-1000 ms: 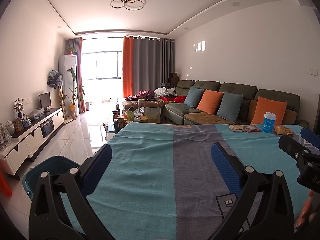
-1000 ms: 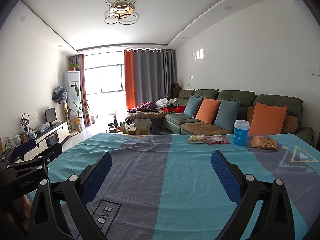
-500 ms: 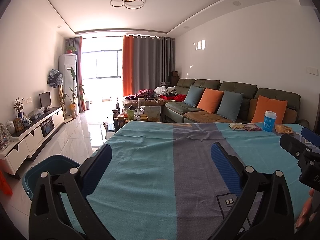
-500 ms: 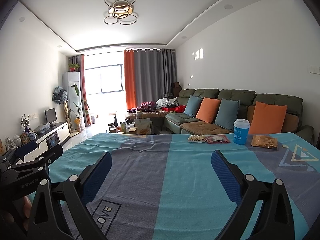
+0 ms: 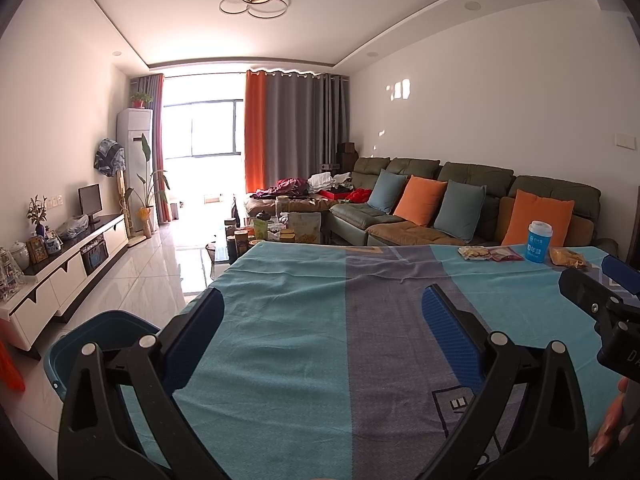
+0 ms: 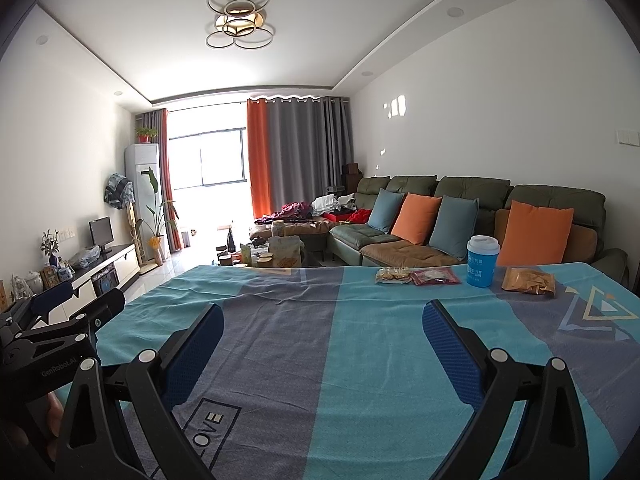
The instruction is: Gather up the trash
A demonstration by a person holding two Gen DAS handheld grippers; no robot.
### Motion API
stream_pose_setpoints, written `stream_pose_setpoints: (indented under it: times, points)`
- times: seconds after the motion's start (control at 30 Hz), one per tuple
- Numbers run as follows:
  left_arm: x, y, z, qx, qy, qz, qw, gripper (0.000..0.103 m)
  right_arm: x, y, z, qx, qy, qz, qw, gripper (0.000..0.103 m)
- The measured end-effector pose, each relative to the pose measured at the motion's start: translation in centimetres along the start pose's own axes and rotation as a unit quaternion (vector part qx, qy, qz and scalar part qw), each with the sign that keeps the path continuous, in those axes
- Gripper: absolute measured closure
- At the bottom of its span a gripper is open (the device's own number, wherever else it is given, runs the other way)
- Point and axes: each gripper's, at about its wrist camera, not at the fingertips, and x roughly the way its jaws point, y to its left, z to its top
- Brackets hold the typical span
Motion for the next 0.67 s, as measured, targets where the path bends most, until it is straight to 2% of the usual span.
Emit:
stream_pose_setpoints:
  times: [0.23,0.37,0.5,0.67]
  points:
    - [-0.4,-0.1,-0.1,0.010,-0.014,-0.003,0.9998,0.006,-0.1,0.2,-0.1,0.001,0.000,-0.001,1.000,0.007]
    - [-0.3,-0.3,0.0,0.015,-0.006,-0.007,0.9998,0.006,-0.4,0.6,-0.4,0.002,0.001,-0.002,1.000,0.007]
    - [0.9,-0.2,-0.1,0.010,0.031,-0.003,0.9995,0.006,-0.6,0.6,-0.6,0.004,0.008,-0.004,1.000,0.007]
    - [4.1,0.6,-0.3,0.001,0.106,-0.008,0.9944,0.006,0.2,0.1,-0.3,0.005,0.035,-0.008,0.999,0.007]
